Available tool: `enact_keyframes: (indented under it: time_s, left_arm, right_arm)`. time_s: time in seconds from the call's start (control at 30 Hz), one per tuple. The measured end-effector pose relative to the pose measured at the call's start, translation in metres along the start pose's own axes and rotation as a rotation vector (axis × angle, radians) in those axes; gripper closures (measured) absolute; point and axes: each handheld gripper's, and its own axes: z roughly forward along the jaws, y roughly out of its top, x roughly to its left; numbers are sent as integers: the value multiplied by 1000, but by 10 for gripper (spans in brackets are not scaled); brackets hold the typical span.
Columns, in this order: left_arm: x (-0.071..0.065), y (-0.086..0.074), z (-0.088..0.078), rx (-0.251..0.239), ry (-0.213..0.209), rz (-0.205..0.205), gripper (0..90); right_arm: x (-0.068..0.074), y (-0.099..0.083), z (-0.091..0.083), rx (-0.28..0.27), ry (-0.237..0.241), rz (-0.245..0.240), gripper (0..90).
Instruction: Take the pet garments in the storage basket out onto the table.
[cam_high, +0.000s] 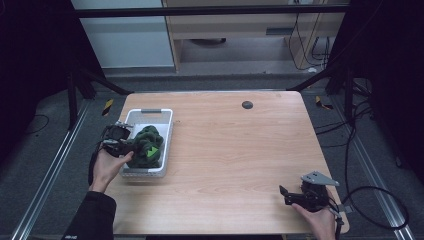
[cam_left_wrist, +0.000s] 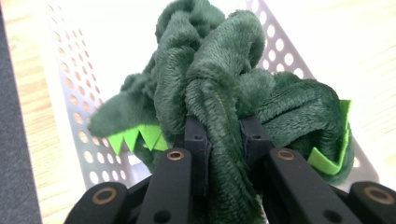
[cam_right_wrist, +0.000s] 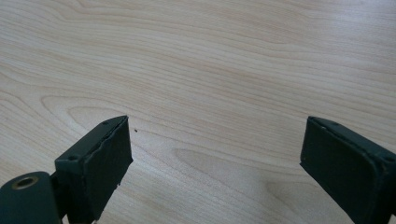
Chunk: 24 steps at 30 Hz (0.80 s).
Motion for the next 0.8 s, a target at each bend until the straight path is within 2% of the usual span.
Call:
enact_keyframes:
  time_s: [0.27, 0.8]
  left_arm:
    - [-2, 7, -29, -53, 5, 16, 774]
    - [-9, 22, -60, -88, 1, 71, 777]
  right_arm:
    - [0, 0, -1, -2, -4, 5, 88]
    - [0, 1, -2, -1, 2, 4, 88]
